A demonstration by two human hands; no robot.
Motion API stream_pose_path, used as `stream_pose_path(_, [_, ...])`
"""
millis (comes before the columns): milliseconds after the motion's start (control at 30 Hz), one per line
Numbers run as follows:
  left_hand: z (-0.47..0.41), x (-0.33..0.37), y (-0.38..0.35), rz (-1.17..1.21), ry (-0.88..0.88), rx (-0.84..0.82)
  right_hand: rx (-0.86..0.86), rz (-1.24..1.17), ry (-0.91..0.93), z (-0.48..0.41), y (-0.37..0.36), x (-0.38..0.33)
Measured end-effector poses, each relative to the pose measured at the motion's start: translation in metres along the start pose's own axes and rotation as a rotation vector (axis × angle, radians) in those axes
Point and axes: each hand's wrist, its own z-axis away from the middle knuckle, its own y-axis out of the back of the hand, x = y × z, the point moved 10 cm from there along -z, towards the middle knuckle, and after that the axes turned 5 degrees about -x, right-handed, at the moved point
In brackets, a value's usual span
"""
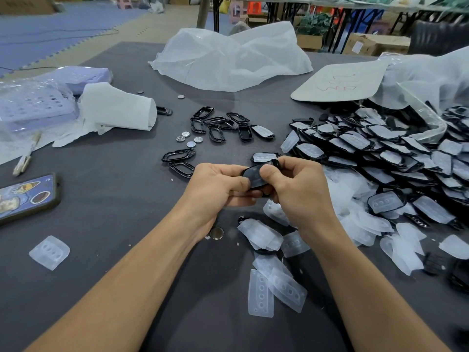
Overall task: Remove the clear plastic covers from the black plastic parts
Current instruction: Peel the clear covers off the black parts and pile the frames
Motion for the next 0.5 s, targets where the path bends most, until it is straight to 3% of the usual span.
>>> stream_pose_path(200, [0.001,0.001,-0.006,-0.021,-0.028,-0.101,0.025,-0.018,-0.021,-0.002,0.006,0.005])
stream_pose_path(500, [0.001,0.004,0.008,-0.104,-0.044,0.132,-0.063,-0.094,-0.051,0.001,-0.003,0.006])
